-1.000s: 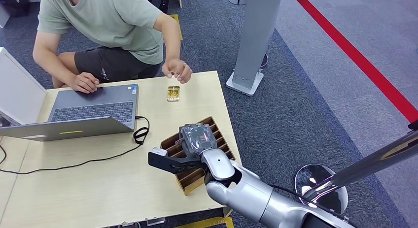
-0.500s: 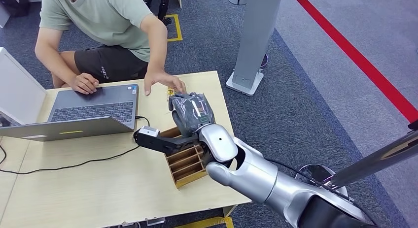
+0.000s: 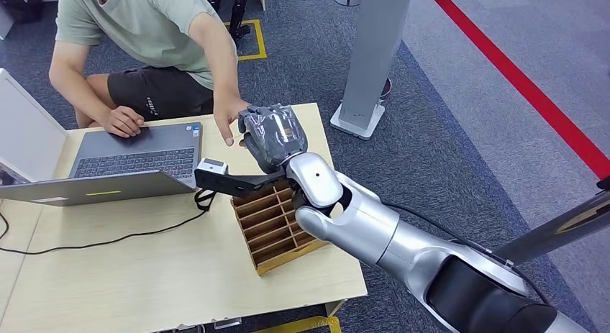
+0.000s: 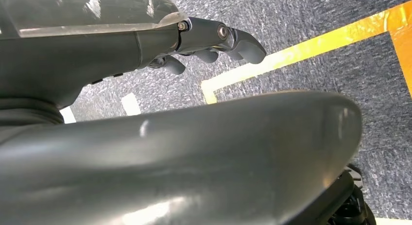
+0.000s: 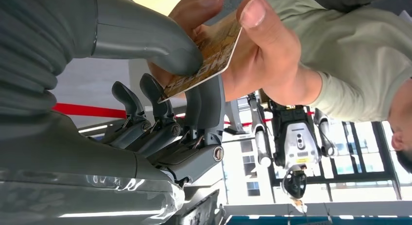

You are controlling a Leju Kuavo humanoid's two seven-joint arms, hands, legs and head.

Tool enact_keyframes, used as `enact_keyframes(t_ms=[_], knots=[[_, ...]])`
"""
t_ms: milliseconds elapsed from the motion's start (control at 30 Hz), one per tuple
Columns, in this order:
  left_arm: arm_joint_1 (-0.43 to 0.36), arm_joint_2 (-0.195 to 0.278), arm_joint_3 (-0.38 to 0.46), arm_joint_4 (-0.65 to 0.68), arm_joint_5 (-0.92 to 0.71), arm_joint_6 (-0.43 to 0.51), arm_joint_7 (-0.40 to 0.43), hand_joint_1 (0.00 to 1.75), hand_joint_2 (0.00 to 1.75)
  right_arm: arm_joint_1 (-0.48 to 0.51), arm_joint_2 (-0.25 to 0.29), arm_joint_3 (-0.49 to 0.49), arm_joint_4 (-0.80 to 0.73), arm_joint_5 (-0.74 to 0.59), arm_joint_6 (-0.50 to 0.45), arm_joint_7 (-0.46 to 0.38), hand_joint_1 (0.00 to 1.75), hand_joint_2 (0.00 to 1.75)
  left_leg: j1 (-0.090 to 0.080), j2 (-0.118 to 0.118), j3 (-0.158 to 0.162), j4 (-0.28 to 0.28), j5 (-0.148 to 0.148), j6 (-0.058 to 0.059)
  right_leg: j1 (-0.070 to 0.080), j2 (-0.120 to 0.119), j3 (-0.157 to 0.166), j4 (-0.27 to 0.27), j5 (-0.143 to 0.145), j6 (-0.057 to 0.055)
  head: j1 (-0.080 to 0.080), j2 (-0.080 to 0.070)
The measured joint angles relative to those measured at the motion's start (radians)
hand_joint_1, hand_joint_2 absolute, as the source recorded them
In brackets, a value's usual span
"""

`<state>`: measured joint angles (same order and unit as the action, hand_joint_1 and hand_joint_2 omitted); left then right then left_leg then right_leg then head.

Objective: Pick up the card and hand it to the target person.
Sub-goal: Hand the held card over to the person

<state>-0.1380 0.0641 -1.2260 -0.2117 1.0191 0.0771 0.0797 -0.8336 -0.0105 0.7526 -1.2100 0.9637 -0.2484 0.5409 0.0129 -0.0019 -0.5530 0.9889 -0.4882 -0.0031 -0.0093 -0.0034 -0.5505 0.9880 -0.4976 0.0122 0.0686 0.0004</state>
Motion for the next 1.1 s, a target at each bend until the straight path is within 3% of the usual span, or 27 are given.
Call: enact_keyframes(t_ms=[167,300,867,1000,1100], knots=[[0.000,0.000,0.000,0.000,0.003,0.000,0.000,0.00,0.00,-0.002,0.008,0.017,0.057,-0.002,-0.018,-0.001,1.48,1.75,0.000,0.000,0.000,0.000,0.000,0.000,0.000,0.000,0.000,0.000,0.000,0.000,0.000,0.000],[0.000,0.000,-0.001,0.000,0.002,-0.001,0.000,0.00,0.00,-0.002,0.010,0.026,0.082,-0.002,-0.021,0.001,0.00,1.75,0.000,0.000,0.000,0.000,0.000,0.000,0.000,0.000,0.000,0.000,0.000,0.000,0.000,0.000],[0.001,0.000,-0.008,0.000,-0.002,-0.002,-0.002,0.00,0.00,0.012,0.002,0.022,0.080,-0.021,-0.058,-0.003,0.00,1.75,0.000,0.000,0.000,0.000,0.000,0.000,0.000,0.000,-0.001,0.000,0.000,0.000,0.000,0.000],[0.007,0.000,-0.008,0.000,0.012,0.004,-0.005,0.00,0.00,0.044,-0.018,0.004,0.014,-0.103,-0.087,-0.043,0.00,1.75,0.000,0.000,0.000,0.000,0.000,0.000,0.000,0.000,-0.001,0.000,0.000,0.000,0.000,0.000],[0.015,0.000,-0.008,0.000,0.025,0.006,-0.008,0.00,0.00,0.096,-0.044,-0.024,-0.068,-0.240,-0.099,-0.127,0.00,1.75,0.000,0.000,0.000,0.000,0.000,0.000,0.000,0.000,-0.001,-0.001,0.000,0.000,0.000,0.000]])
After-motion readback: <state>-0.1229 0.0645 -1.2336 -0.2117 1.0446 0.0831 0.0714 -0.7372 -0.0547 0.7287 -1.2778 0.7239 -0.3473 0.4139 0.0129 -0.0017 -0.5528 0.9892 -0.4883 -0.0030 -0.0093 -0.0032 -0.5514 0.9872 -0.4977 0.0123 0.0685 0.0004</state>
